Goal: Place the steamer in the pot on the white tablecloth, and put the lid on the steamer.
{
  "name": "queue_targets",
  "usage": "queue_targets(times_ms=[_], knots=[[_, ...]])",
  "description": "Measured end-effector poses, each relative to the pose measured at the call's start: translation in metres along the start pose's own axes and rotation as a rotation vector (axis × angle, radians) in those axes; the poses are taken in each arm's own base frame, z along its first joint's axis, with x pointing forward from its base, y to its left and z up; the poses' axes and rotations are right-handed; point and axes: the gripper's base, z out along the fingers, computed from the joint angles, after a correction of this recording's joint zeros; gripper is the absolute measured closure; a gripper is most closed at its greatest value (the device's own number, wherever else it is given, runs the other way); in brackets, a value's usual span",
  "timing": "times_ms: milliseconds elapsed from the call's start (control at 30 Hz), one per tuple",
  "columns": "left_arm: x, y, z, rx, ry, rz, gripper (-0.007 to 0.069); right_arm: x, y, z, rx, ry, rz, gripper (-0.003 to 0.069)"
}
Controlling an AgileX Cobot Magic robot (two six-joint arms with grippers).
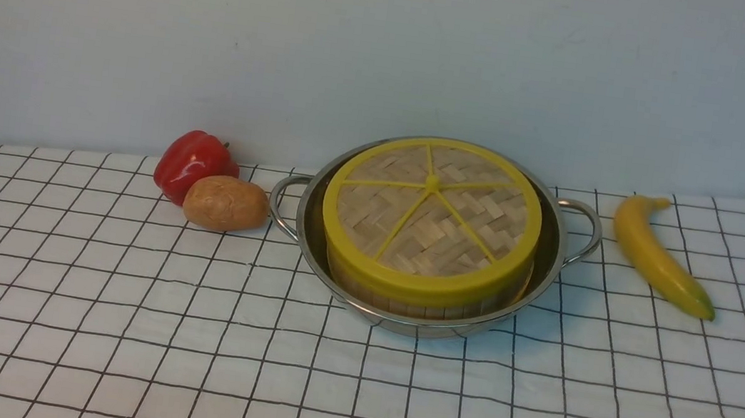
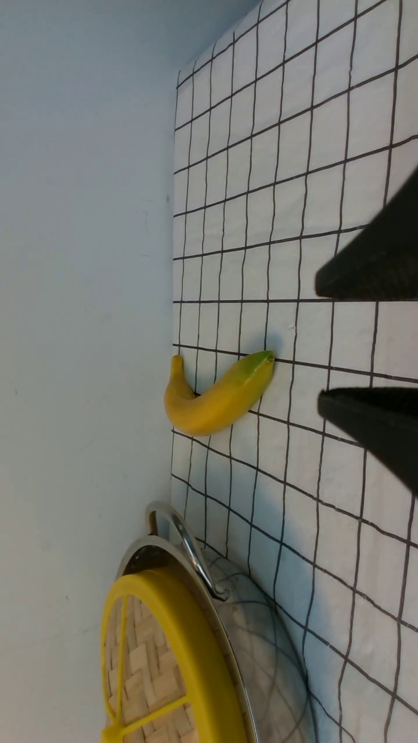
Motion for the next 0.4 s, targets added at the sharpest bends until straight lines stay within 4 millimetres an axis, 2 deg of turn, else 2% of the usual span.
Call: queue_targets(times_ms=[400], knots=[[0.0,0.0,0.0,0.0,0.0,0.0,0.0412,0.0,0.0,0.0,0.0,0.0,0.0,0.0419]])
